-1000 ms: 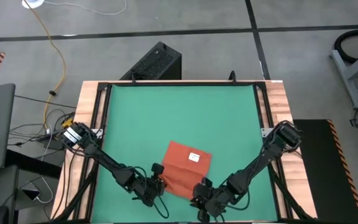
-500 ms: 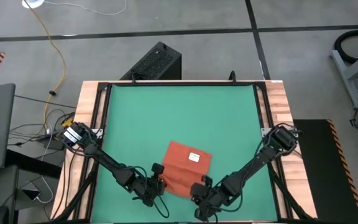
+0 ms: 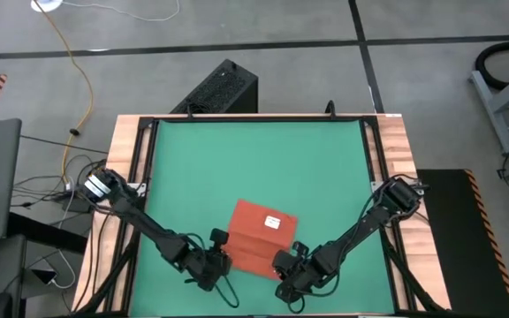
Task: Roll towel
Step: Roll the orange towel
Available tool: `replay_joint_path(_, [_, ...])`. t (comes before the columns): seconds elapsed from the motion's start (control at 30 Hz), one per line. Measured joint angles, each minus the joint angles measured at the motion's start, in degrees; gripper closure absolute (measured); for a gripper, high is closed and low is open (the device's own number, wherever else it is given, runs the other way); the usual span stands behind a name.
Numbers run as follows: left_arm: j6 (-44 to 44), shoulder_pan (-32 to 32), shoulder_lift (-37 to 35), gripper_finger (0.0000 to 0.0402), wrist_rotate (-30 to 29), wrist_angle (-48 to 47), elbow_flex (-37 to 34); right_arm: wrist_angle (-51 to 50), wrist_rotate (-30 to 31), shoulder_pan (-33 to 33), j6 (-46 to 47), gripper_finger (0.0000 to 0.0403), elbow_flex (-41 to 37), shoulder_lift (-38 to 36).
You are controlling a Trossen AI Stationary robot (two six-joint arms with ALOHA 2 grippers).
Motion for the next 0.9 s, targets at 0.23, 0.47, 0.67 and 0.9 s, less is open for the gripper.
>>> replay_joint_path(0.23, [3.6,0.5,-6.0,0.0401,-4.5,1.6,-0.3,-1.6,0.0,-0.2,0.3,0.0359,0.0,0.0])
replay_joint_path(0.47, [15.1,5.7,-4.0,0.0401,-5.0,8.7,-1.3,-2.4,0.0,-0.2,0.3,0.0359,0.0,0.0])
replay_joint_path(0.67, [25.0,16.2,-3.4,0.0401,-0.8,18.7,-5.8,-2.6,0.0,0.7,0.7,0.0359,0.0,0.0])
replay_joint_path(0.9, [28.3,26.2,-3.4,0.0401,9.2,18.1,-8.6,-2.5,0.0,1.0,0.8,0.0359,0.0,0.0])
